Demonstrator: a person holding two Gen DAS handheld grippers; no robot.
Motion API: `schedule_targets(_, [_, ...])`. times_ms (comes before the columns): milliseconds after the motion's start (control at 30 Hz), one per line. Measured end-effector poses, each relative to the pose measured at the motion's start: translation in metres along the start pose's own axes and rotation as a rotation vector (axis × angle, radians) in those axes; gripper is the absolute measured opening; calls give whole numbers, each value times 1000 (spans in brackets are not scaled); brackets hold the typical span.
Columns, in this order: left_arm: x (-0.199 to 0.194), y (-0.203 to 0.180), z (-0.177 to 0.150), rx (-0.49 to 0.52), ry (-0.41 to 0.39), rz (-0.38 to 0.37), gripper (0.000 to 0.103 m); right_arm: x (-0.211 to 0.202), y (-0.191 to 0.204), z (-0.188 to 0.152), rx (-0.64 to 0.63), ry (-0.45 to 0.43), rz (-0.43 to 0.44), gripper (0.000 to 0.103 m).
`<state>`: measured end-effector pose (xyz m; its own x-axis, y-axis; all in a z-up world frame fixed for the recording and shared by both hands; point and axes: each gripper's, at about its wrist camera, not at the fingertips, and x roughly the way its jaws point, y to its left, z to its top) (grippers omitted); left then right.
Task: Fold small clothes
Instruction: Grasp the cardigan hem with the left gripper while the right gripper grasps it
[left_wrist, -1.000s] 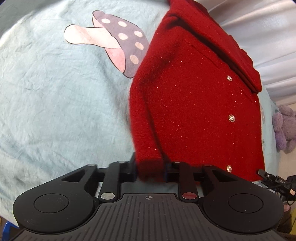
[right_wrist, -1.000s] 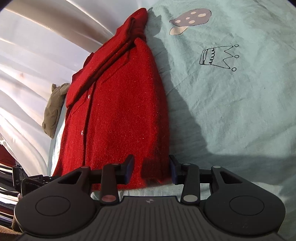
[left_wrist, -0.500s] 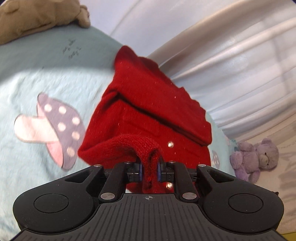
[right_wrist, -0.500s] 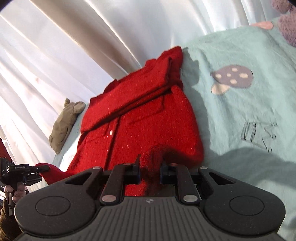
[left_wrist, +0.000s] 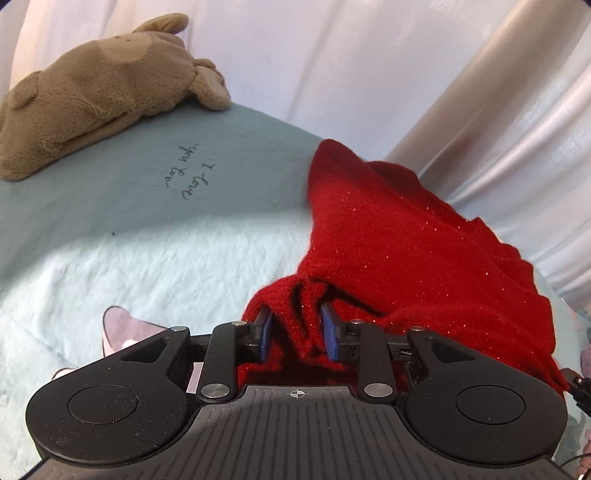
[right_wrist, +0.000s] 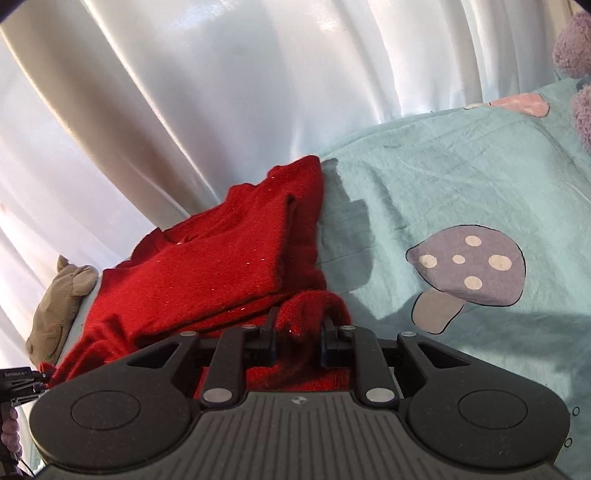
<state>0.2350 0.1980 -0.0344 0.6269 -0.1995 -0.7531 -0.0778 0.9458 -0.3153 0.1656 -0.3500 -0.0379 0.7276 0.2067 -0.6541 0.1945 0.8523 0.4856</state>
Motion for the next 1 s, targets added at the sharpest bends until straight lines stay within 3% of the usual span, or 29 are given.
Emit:
schedule_targets(33, [-8,5,-1,-9,-38,-9,37,-1,-4,1,18,-16,0,27])
schedule_targets(67, [-17,10,-2,-18,-81,-16,44,-6,-8,0,31,-52,-4,41])
schedule_targets(133, [-30,20,-6,-1,-149,-22,57,-21,-13,-1,-2,-136,-16,57])
schedule_targets(200, [-29,25,-9,68,-131,-38,69,-30,-16,-5,-74,-170,-13,67])
schedule_targets(233, [-22,26,-11,91,-96,-39,69,-31,-17,-7,-113,-154,-6,74])
schedule_targets(333, [5,24,-17,114,-8,-37,69,-23,-20,-11,-182,-88,4,75])
schedule_targets(433, [22,19,-16,118,14,-92,69,-8,-20,-8,-197,-40,-2,75])
schedule_targets(533, [39,15,-11,114,40,-113,69,6,-15,-3,-230,-28,21,73])
schedule_targets(633, [49,13,-6,92,44,-111,58,24,-9,2,-270,3,33,60])
schedule_targets(700, [45,11,-5,91,32,-108,35,33,-5,3,-288,26,52,46])
schedule_targets(733, [43,8,-4,106,23,-93,30,37,-2,3,-297,35,54,30])
schedule_targets(767, [40,5,-5,123,13,-80,19,37,2,3,-311,33,54,22])
schedule_targets(800, [37,2,-5,135,6,-79,16,34,6,2,-334,22,51,19])
schedule_targets(1000, [4,-11,-6,178,-89,-88,13,6,22,0,-396,-53,50,10])
